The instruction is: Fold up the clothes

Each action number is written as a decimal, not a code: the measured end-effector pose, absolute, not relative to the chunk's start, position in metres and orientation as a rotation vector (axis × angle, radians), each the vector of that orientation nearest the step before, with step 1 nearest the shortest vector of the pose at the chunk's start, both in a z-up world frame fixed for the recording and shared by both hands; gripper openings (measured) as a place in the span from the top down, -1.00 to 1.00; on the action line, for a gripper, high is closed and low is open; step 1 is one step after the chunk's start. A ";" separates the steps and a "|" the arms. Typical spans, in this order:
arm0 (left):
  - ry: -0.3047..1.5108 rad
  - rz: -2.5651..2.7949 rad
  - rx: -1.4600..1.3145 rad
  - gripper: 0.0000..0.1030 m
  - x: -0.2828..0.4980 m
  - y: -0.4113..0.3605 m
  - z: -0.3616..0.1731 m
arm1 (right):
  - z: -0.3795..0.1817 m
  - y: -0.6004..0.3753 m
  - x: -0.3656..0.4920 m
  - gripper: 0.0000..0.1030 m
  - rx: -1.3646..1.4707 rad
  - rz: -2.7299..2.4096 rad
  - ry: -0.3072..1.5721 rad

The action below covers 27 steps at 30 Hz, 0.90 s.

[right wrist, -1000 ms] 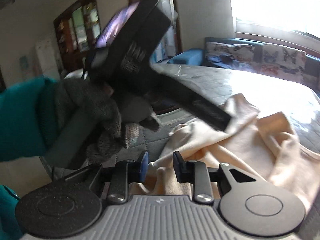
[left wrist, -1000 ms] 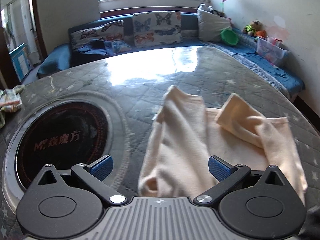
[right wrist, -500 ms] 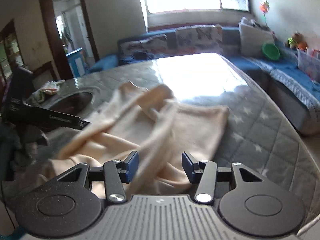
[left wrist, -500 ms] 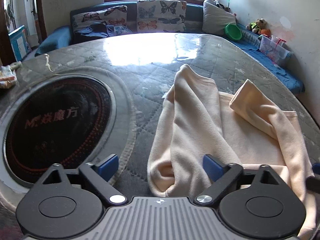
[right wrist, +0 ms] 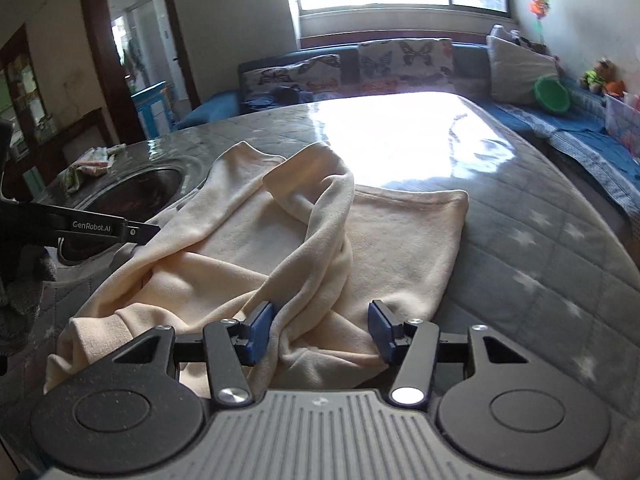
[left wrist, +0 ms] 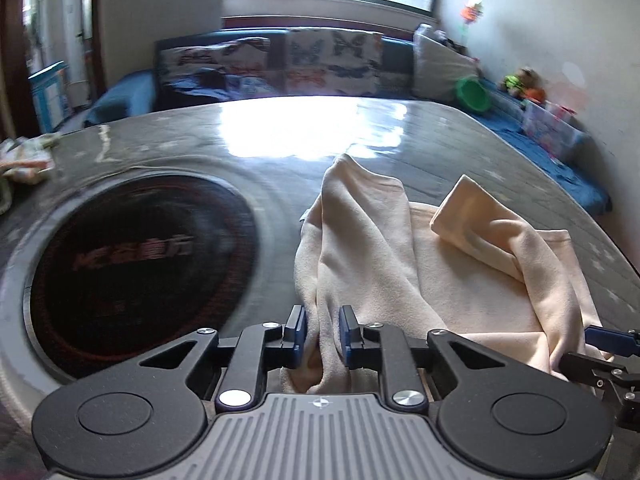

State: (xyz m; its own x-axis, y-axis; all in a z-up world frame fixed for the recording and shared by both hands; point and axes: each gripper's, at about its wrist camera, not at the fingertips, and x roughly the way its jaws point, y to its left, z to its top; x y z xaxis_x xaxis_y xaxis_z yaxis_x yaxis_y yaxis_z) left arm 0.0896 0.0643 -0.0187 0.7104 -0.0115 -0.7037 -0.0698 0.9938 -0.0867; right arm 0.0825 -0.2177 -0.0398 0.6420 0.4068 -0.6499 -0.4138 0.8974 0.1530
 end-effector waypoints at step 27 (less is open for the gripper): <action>0.758 0.336 -0.267 0.54 0.049 0.228 -0.016 | 0.006 -0.013 0.179 -0.03 -0.152 0.744 0.737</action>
State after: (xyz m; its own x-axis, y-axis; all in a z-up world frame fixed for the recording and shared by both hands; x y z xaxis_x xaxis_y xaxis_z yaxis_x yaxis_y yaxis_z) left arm 0.0489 0.2275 -0.0162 0.6774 0.1996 -0.7080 -0.3898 0.9136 -0.1154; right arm 0.1793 -0.0135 0.0058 0.5009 0.5616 -0.6586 -0.6638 0.7375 0.1240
